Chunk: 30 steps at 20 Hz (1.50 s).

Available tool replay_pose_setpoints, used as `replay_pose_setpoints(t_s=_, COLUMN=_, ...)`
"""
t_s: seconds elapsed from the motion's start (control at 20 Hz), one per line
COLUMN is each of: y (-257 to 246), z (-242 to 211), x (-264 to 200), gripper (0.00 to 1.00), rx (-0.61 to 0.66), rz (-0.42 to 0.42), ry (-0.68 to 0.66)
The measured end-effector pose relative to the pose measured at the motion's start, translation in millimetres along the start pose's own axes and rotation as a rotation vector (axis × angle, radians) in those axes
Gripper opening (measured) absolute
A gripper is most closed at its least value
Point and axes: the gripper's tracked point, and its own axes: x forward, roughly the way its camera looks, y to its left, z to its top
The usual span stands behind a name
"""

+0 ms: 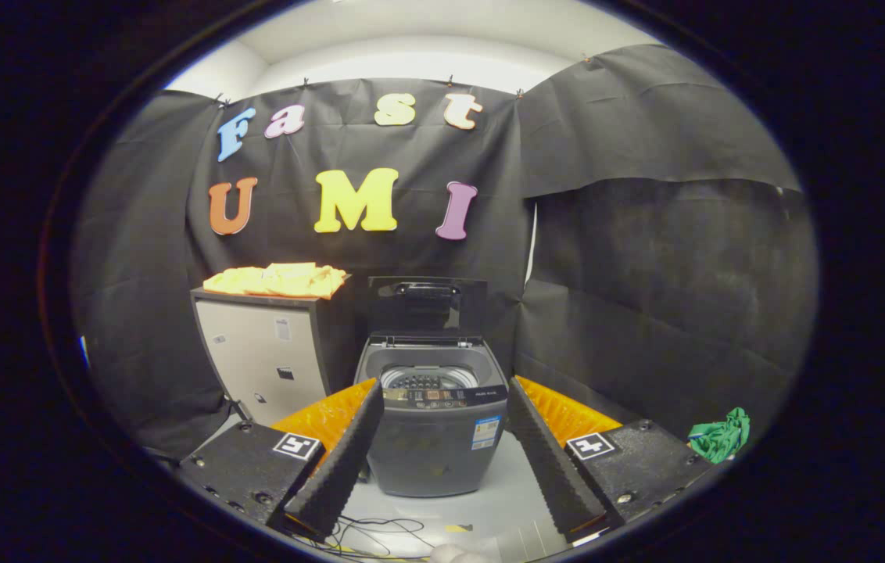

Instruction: Put the clothes into the washing machine and then close the washing machine lid.

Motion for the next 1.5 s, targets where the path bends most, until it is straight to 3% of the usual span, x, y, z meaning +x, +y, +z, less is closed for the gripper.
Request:
replay_pose_setpoints(t_s=0.25, y=13, z=63, x=29, gripper=1.00, rx=0.037, rz=-0.002, ry=-0.038)
replay_pose_setpoints(t_s=0.5, y=52, z=127, x=69, gripper=1.00, rx=0.030, rz=0.047, ry=-0.041)
replay_pose_setpoints(t_s=0.8, y=148, z=202, x=129, gripper=1.00, rx=0.001, rz=0.204, ry=-0.069)
replay_pose_setpoints(t_s=0.9, y=181, z=217, x=148, gripper=1.00, rx=0.000, rz=0.261, ry=-0.061)
replay_pose_setpoints(t_s=1.1, y=246, z=243, x=201, gripper=1.00, rx=-0.019, rz=0.284, ry=-0.033)
replay_pose_setpoints(t_s=1.5, y=374, z=226, x=305, gripper=0.99, rx=-0.043, rz=0.349, ry=0.089)
